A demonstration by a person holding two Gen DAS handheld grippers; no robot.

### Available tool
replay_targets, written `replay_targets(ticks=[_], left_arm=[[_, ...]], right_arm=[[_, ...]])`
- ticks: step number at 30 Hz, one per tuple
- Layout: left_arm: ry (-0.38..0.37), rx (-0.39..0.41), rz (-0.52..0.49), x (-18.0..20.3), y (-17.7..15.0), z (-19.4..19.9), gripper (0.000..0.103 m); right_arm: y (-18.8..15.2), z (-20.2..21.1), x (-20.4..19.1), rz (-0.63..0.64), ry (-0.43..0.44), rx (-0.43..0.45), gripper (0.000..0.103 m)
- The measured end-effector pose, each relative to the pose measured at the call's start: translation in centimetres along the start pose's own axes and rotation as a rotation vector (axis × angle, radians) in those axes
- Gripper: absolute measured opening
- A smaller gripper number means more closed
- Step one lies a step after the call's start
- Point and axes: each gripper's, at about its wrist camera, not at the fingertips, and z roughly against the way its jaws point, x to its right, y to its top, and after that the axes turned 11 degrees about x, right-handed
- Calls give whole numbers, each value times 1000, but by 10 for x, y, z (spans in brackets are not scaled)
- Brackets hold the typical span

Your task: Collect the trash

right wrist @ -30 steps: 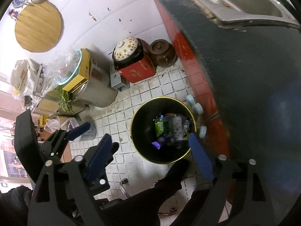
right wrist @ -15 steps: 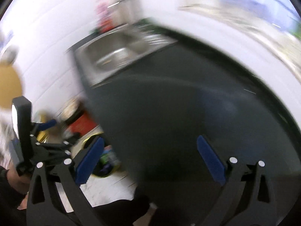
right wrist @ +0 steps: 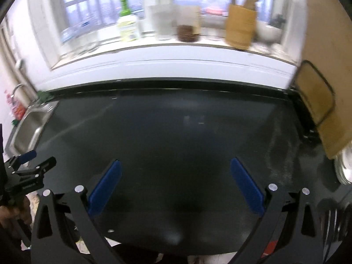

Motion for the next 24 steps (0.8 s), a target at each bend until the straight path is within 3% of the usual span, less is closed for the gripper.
replay_targets(ticks=[9,24], left_arm=[[-15,-20,-70,44,4,-15,96],[-5,-13,-76,41,8,-10,96]], right_arm=[[-6,3,25,-51,-1,0,96],[2,-1,21,-35,22,-6,96]])
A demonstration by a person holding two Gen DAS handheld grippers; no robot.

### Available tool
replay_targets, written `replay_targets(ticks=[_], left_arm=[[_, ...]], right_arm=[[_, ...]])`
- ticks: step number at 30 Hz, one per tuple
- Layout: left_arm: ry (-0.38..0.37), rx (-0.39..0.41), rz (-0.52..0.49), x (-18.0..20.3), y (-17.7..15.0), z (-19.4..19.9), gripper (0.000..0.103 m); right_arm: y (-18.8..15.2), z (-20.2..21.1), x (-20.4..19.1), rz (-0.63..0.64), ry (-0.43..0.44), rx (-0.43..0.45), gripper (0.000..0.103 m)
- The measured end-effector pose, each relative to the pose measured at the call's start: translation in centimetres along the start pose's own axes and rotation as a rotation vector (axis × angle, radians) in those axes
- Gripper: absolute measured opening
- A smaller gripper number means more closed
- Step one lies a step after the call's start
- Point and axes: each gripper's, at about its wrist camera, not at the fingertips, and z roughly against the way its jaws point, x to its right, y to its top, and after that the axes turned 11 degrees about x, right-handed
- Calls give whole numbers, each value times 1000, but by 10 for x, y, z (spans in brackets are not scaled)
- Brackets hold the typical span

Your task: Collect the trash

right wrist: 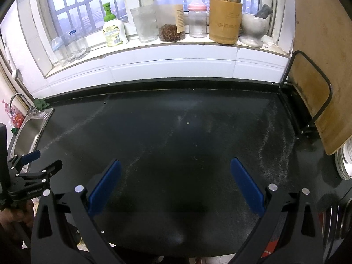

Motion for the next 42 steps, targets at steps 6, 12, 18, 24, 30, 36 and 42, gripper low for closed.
replay_targets(ticks=[6,12,18,24,30,36,42], left_arm=[[-5,-1,0,-4,-1,0,96],[-6,-2,-1,-4,-1,0,96],[-11,-5,-2,-6,0,-2,96],[-12,-7,-2,-7,1,-4,96],[-16,-7,2,-8,2,-6,96],[-15,-14,4,-9,4,-9,96],[-14,-17,7,-8,4,-11,96]], right_arm=[[3,-4,1,-4,1,-4,96],[4,-6,2,-10,4,-10,96],[3,-8,4,-15,5,-17,96],[3,-9,4,-14,5,-16,96],[4,-11,3,-13,6,-18,96],[5,-13,3,-12,8,-18,96],[5,-12,3,-11,7,-18,96]])
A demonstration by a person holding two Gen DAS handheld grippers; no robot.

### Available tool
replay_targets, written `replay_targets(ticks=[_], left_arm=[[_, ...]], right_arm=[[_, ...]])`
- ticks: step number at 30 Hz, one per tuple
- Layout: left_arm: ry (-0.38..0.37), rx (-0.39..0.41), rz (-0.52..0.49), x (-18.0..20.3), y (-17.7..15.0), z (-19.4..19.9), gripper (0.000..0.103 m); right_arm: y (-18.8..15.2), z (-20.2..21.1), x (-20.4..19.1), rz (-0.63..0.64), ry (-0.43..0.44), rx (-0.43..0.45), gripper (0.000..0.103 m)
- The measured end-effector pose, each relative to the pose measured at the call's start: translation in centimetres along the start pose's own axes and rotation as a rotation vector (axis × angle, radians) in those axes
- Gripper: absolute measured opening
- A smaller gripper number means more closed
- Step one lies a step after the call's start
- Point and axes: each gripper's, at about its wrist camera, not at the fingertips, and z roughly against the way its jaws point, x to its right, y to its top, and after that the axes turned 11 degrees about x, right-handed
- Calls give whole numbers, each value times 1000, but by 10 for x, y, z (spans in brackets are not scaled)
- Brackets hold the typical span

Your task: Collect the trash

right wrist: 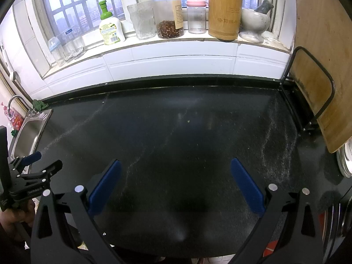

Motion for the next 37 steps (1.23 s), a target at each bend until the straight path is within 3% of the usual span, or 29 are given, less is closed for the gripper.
replay_targets(ticks=[27,37], left_arm=[[5,11,-8,4,3,-2,96],[-3,-18,-5,7,5,-12,96]], right_arm=[[7,-8,3,-7,3,-6,96],[4,-12,7,-12,-1,-15,96]])
